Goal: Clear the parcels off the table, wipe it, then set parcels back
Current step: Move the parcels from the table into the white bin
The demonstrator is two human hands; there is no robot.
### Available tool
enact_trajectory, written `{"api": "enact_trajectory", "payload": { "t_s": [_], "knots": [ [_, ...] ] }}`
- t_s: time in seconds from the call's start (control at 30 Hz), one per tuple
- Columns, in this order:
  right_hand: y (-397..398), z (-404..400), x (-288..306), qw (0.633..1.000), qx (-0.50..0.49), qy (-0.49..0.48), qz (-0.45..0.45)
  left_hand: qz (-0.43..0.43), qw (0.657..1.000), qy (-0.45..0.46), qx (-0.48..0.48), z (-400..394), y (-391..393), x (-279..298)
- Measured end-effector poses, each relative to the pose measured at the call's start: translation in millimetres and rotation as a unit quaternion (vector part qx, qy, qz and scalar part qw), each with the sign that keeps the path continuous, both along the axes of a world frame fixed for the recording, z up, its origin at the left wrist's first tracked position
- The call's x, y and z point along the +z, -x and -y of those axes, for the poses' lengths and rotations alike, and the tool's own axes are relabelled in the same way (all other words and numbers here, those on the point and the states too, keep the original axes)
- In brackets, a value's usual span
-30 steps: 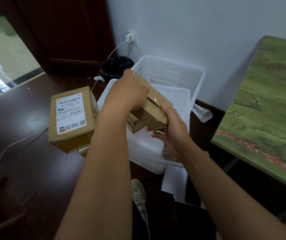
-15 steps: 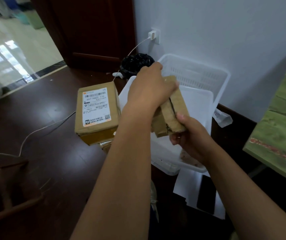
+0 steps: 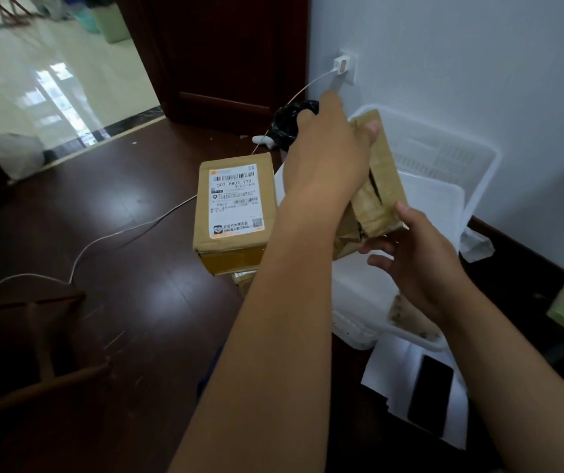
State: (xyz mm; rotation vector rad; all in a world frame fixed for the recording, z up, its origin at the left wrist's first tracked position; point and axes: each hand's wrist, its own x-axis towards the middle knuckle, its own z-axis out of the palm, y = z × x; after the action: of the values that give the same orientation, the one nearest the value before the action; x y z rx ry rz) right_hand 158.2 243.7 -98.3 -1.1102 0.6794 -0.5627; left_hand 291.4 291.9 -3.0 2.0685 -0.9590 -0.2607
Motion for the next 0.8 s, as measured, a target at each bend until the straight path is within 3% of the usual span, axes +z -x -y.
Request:
{"api": "enact_trajectory", "payload": {
  "t_s": [0.37, 0.53, 0.7, 0.8],
  "knots": [
    [-7.7, 0.4, 20.0, 0.996, 0.009, -0.061, 0.064, -0.1, 0.987, 0.123, 0.034, 2.7, -14.8, 10.3],
    [-19.0, 7.3, 24.2, 0.996, -0.084, -0.041, 0.003, 0.021, 0.992, 0.105, 0.07, 7.1, -9.0, 11.0],
    [-36.9, -4.0, 31.6, 0.997, -0.038, 0.04, -0.049, 0.16, 0.983, 0.088, 0.004, 15.1, 8.0, 12.4],
    [-49.2, -5.8, 37.3, 0.995, -0.019, 0.054, -0.078, 0.151, 0.986, 0.054, 0.036, 16.9, 2.3, 11.1]
  ]
}}
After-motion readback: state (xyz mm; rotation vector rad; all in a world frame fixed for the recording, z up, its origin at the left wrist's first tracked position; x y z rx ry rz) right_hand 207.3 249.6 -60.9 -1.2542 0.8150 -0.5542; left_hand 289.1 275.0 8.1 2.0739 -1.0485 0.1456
